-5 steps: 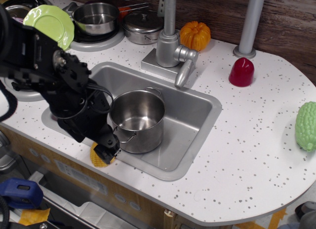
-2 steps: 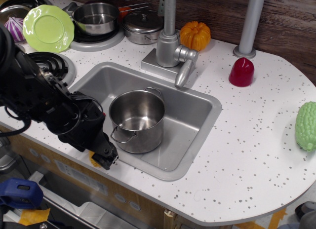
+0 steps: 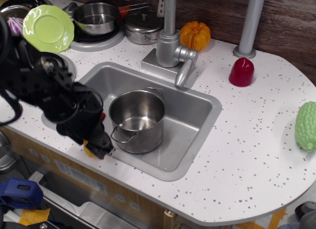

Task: Put corn in pot which is in sink

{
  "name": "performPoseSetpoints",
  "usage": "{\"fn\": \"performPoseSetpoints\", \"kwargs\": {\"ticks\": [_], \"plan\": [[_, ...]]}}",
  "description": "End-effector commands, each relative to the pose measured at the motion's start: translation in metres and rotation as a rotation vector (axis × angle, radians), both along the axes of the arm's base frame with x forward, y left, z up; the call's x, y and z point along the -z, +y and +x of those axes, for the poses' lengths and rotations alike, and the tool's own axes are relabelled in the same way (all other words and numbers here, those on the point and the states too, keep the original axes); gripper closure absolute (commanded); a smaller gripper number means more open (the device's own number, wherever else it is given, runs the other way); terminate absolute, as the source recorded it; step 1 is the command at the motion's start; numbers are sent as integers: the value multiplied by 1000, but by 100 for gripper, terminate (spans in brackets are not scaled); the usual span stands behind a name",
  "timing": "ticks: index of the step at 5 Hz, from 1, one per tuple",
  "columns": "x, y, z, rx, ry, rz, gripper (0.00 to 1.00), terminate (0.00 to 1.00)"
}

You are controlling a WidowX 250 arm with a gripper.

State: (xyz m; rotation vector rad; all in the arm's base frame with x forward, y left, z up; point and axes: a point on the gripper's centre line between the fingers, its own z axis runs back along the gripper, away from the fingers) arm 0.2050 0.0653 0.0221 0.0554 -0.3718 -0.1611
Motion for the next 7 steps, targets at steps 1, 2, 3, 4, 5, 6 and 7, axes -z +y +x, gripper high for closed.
{"fn": "performPoseSetpoints", "kwargs": {"ticks": [1,2,3,4,5,6,7], "plan": [[-17,7,28,83,-86,47,100,0],[-16,9,51,158,-122,22,100,0],[-10,8,69,198,-137,9,100,0],[-2,9,84,247,-157,1,100,0],[3,11,95,278,-154,-25,0,0],[8,10,96,293,-160,-36,0,0],[8,10,96,293,-160,-36,0,0]]}}
